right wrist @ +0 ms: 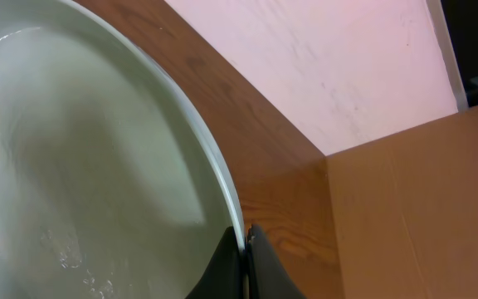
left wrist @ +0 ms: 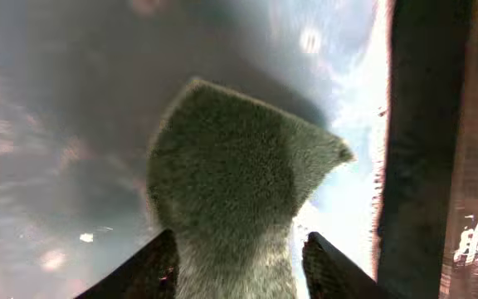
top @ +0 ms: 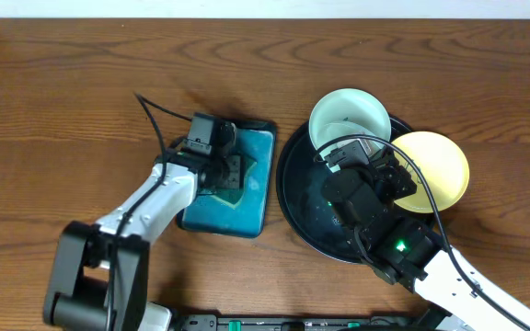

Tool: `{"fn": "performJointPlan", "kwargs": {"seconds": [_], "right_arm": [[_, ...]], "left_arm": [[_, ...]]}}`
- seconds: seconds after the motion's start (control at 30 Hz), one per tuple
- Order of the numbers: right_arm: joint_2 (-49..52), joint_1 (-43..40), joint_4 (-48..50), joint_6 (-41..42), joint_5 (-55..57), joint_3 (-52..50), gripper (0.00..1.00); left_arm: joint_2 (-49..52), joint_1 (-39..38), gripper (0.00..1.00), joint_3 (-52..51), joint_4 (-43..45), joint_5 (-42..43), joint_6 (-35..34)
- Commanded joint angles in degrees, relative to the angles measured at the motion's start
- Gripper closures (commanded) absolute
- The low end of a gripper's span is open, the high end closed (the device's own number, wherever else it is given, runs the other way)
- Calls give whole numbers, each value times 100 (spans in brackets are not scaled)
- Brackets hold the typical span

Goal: Clean dirty plates on tray and stack at the side
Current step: 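Lift and tilt the white plate upright with the right gripper, then carry the white plate to the table right of the black tray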

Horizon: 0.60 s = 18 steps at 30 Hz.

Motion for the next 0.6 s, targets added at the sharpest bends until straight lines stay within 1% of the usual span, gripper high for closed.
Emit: {"fn": "performJointPlan", "kwargs": {"seconds": [0.0,0.03,0.1,0.13,0.17,0.2,0.4,0.57], "right_arm": [[-70,46,35,-31,162,136,99],[-70,46,35,-31,160,136,99],[-70,46,35,-31,162,136,99],[-70,46,33,-31,162,136,99],[-70,46,33,-31,162,136,99],[-68,46,33,-28,162,136,99],[-70,46,33,-33,162,136,99],[-70,46,85,-79,164,136,99]], "left_arm": [[514,-111,56,-61,59,-33,13],[625,-111,61,-61,79,-31,13],[815,-111,78,-61,103,-31,11],[848,-111,82,-61,103,-31,11],[909,-111,91,-61,103,-33,11],[938,-109,92,-61,103,-33,11],[909,-109,93,-17,138,-28,7],[570,-96,93,63,138,-28,-9]]}}
